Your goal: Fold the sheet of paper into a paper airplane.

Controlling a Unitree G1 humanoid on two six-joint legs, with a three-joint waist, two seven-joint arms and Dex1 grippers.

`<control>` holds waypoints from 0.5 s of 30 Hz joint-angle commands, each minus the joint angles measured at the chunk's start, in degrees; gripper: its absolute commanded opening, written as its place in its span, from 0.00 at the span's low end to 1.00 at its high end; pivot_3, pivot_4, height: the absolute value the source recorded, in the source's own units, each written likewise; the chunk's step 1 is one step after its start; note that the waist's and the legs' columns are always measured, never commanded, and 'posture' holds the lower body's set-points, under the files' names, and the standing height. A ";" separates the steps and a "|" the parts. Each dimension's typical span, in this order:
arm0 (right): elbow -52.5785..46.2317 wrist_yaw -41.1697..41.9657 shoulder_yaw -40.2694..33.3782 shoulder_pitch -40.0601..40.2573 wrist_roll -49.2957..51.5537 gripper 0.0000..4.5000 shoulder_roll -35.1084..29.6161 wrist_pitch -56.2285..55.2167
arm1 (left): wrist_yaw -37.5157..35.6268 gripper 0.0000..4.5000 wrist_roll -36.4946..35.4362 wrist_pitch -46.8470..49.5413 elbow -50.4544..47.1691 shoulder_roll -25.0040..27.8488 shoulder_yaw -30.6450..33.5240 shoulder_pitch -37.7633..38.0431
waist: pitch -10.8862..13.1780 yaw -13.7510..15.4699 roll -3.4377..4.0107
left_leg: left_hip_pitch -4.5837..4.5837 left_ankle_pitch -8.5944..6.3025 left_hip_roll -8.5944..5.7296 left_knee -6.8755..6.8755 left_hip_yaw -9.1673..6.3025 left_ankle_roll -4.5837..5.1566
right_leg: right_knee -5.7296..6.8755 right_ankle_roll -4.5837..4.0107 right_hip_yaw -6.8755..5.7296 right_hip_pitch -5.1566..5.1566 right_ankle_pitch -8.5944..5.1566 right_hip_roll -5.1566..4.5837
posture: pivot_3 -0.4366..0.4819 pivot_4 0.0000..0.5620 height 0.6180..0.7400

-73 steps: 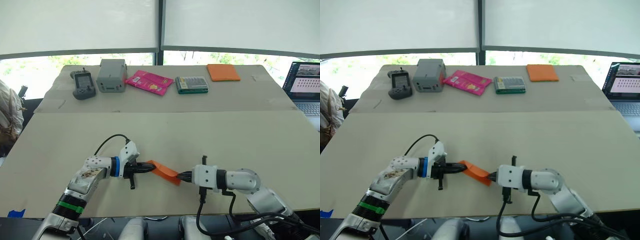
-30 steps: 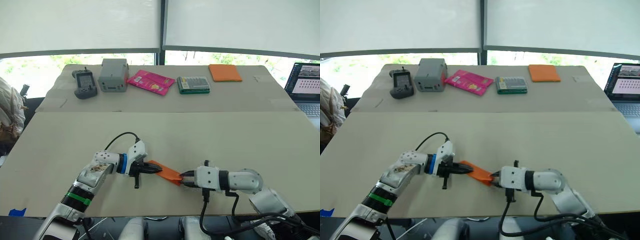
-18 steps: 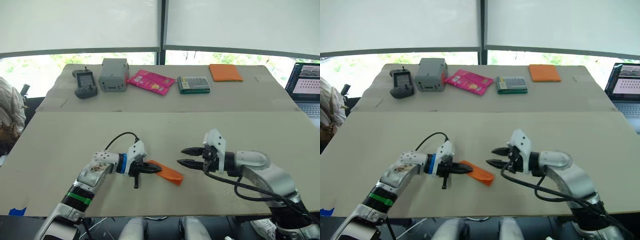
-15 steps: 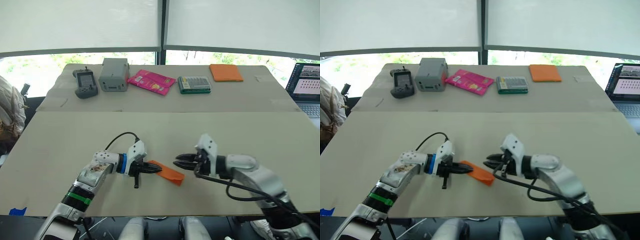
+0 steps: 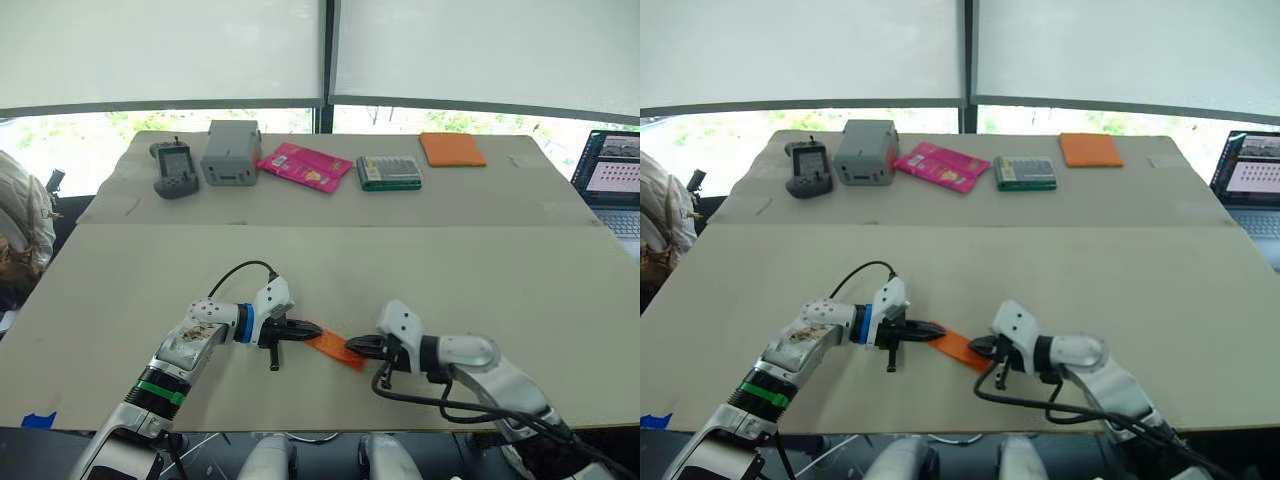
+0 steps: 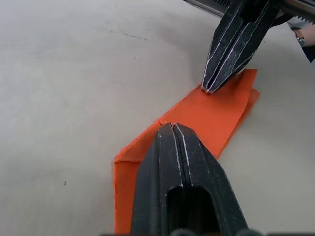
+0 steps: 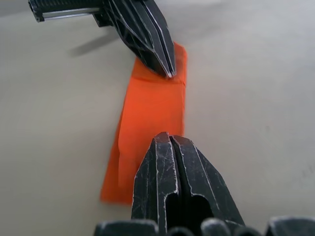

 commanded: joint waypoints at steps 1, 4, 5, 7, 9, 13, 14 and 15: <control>1.60 1.68 -2.02 5.25 0.20 0.01 -3.69 1.69 | 0.76 0.00 1.92 0.52 0.79 0.25 -0.60 1.44 | -0.01 0.04 0.00 | 0.03 -0.01 0.01 0.00 0.00 0.01 | -0.04 0.04 0.00 0.07 -0.03 -0.01 | 0.48 0.27 1.00; 0.15 2.45 -3.52 8.52 0.58 0.01 -5.26 0.79 | 0.88 0.00 1.98 0.41 0.83 0.05 -0.68 1.56 | -0.04 0.15 0.00 | 0.02 -0.02 -0.01 0.00 -0.01 0.02 | -0.12 0.55 -0.01 0.09 -0.33 -0.05 | 0.48 0.27 1.00; -0.17 2.35 -4.06 9.17 0.94 0.01 -5.30 0.82 | 0.90 0.00 2.01 0.38 0.86 0.01 -0.67 1.57 | -0.06 0.14 0.00 | 0.02 -0.03 -0.01 -0.01 -0.02 0.03 | -0.15 0.55 -0.01 0.10 -0.33 -0.06 | 0.48 0.27 1.00; -1.46 2.15 -6.24 10.17 2.56 0.01 -5.11 0.66 | 0.98 0.00 2.00 0.36 0.83 -0.08 -0.62 1.60 | -0.09 0.14 0.00 | 0.01 -0.04 -0.01 -0.02 -0.02 0.04 | -0.21 0.52 0.00 0.12 -0.32 -0.07 | 0.48 0.27 1.00; -3.02 1.74 -8.99 9.40 5.38 0.01 -3.56 0.53 | 1.01 0.00 1.97 0.36 0.84 -0.17 -0.61 1.60 | -0.09 0.20 -0.01 | -0.01 -0.04 -0.03 -0.02 -0.03 0.04 | -0.22 0.42 -0.01 0.12 -0.25 -0.10 | 0.48 0.27 1.00; -6.24 -0.59 -11.79 3.42 9.71 0.01 0.36 1.18 | 0.93 0.00 2.08 0.38 0.88 -0.43 -0.76 1.58 | -0.05 0.01 0.05 | -0.12 -0.04 0.00 -0.01 -0.01 0.04 | -0.30 0.42 0.01 0.03 -0.24 -0.08 | 0.48 0.27 1.00; -6.73 -1.24 -11.29 1.96 9.54 0.01 1.17 1.64 | 0.84 0.00 2.16 0.36 0.89 -0.49 -0.83 1.55 | -0.04 -0.09 0.07 | -0.12 -0.04 0.00 0.00 -0.01 0.04 | -0.30 0.42 0.02 0.01 -0.24 -0.08 | 0.48 0.27 1.00; -6.90 -1.92 -10.21 0.75 8.69 0.01 1.63 2.31 | 0.74 0.00 2.21 0.34 0.91 -0.53 -0.89 1.50 | -0.04 -0.07 0.07 | -0.11 -0.04 0.00 0.00 0.00 0.04 | -0.30 0.43 0.02 0.01 -0.23 -0.08 | 0.48 0.27 1.00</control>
